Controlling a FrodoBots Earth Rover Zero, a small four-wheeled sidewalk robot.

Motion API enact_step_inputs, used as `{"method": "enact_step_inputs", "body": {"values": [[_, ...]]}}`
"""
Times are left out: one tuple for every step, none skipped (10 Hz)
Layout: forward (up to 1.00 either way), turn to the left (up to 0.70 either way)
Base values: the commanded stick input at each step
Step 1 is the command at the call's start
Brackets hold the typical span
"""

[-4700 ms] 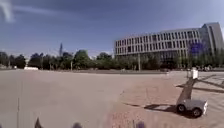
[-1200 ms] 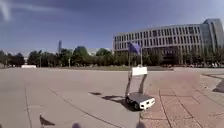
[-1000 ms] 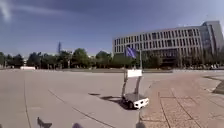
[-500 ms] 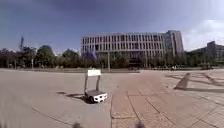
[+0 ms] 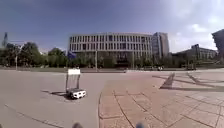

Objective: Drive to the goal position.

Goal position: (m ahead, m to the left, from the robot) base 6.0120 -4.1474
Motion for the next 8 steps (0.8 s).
{"method": "enact_step_inputs", "body": {"values": [[0.42,-0.3],[0.7,-0.01],[0.7,0.11],[0.7,0.11],[0.7,0.11],[0.7,0.11],[0.7,-0.03],[0.7,-0.03]]}}
